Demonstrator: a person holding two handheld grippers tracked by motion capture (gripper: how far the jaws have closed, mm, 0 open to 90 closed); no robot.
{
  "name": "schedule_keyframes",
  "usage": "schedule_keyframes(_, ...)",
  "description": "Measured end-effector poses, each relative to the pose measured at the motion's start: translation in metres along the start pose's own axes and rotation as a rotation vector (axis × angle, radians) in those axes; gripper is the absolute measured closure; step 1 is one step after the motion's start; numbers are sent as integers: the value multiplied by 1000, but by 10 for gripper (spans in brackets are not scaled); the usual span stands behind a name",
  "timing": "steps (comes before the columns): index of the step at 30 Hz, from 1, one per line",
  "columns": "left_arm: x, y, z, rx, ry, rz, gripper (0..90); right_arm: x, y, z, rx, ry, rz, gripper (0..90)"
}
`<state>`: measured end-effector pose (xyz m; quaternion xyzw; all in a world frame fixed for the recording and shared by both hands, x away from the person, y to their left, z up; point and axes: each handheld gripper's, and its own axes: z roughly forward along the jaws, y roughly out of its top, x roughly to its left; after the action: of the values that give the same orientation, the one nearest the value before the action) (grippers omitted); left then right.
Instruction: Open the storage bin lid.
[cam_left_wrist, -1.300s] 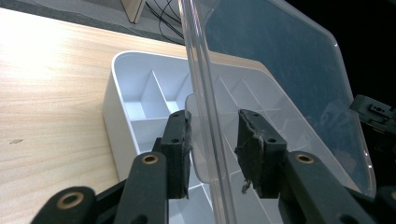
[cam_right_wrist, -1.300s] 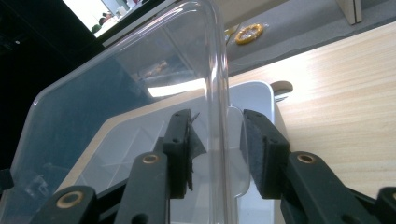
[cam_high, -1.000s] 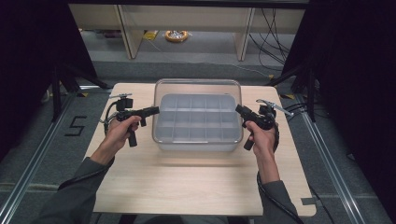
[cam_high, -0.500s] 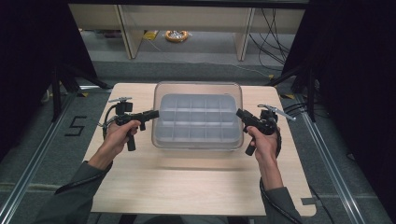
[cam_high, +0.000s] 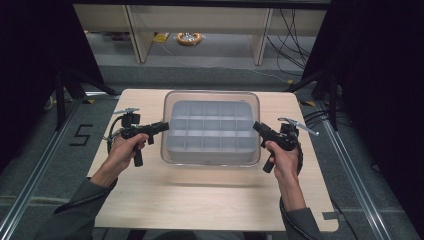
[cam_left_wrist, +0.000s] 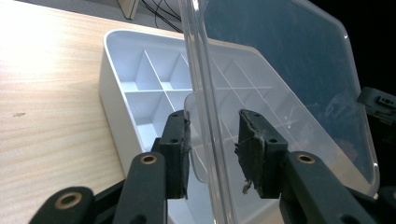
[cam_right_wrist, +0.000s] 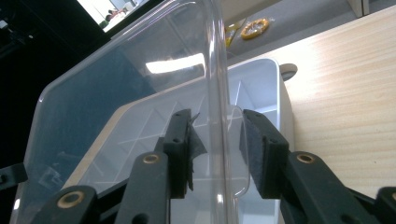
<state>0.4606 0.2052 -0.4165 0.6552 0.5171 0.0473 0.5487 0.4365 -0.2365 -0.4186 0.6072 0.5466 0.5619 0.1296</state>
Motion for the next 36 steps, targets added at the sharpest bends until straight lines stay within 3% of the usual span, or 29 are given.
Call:
schedule_keyframes(1,-1,-1,-1,0,1,6,634,-1,0,-2,-3,-12,-28,650)
schedule_keyframes(7,-5,-7,-3,15,-6,11,635,-1,-6,-13,-2,8,1,659)
schedule_keyframes(9,-7,-10,-3,24,-5,26,632,-3,-7,-15,-4,-14,-28,654)
schedule_keyframes(14,-8,-15,-4,49,1,33,629,-5,-12,-19,3,-11,-12,655)
schedule_keyframes(15,-7,-16,-4,57,-4,31,629,-5,-13,-20,5,-19,-32,657)
schedule_keyframes(17,-8,-17,-6,66,3,34,629,-3,-15,-21,7,3,-8,657)
schedule_keyframes(20,-11,-18,-12,51,-5,43,631,1,-17,-26,11,-6,4,656)
schedule_keyframes(21,-11,-19,-14,50,-8,49,631,-1,-17,-27,5,-8,-32,655)
schedule_keyframes(22,-12,-21,-15,47,-14,44,631,2,-19,-29,12,-2,9,655)
schedule_keyframes(23,-12,-22,-16,48,-14,47,631,0,-20,-29,8,3,-21,653)
schedule_keyframes(25,-14,-26,-18,52,-19,47,630,0,-23,-32,15,-13,-34,651)
schedule_keyframes(26,-14,-28,-19,54,-20,51,631,0,-25,-32,19,0,-12,650)
schedule_keyframes(29,-17,-32,-22,59,-33,57,631,-2,-30,-36,26,1,-4,647)
schedule_keyframes(31,-17,-35,-24,63,-37,60,630,0,-33,-39,33,-15,21,646)
schedule_keyframes(32,-18,-37,-25,64,-41,59,630,-4,-34,-40,28,-16,-27,646)
schedule_keyframes(33,-18,-39,-26,64,-37,59,629,-1,-36,-42,36,-16,12,645)
schedule_keyframes(36,-18,-45,-28,77,-44,63,629,-3,-40,-45,33,5,-15,645)
